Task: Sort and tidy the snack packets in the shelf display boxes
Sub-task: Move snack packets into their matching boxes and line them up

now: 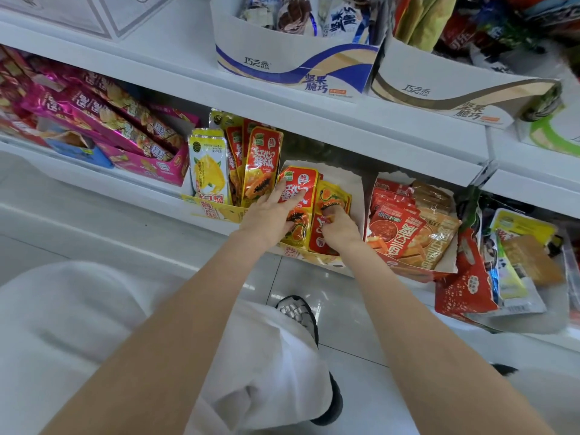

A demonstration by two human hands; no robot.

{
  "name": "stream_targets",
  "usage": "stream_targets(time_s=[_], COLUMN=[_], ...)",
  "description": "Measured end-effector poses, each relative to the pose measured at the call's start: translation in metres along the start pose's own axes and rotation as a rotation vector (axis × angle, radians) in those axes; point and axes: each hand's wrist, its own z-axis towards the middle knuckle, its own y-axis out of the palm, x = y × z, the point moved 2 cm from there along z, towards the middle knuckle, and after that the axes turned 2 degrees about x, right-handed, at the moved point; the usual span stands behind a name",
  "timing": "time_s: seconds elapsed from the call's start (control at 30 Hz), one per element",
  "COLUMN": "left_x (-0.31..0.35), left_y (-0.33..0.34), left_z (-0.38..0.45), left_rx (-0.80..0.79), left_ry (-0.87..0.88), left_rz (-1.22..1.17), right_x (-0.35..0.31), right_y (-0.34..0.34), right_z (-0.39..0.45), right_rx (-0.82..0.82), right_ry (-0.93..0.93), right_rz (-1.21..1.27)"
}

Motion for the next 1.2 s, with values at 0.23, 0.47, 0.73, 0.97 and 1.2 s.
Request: stream_targets(time_s=[0.23,0.47,0.73,0.97,1.2], left_x=[0.0,-0.001,-0.002,0.001,0.007], left_y=[0.0,0.001,0.006,0.009,0.005], left_z=[0.002,0.004,0.005,0.007,0.018], left_rx=[-0.025,-0.029,0.004,0.069,0.082], left_ry=[0.008,-0.008,-0.026,-0.021,-0.001], left_rz=[0.051,0.044,0.083,0.099,0.16], right_x=[-0.003,0.0,0.003,0.001,-0.007], right_y=[-0.002,-0.004,-0.003,-0.008,-0.016], right_z=[0.003,0.009,-0.025,-0.015,0.012], right_rx=[0.116,0.068,0.432,0.555,0.191], right_ry=[0.036,0.143,-0.259,-0.329,-0.273], right_rz=[0.107,0.416,0.155,0.24,-0.103])
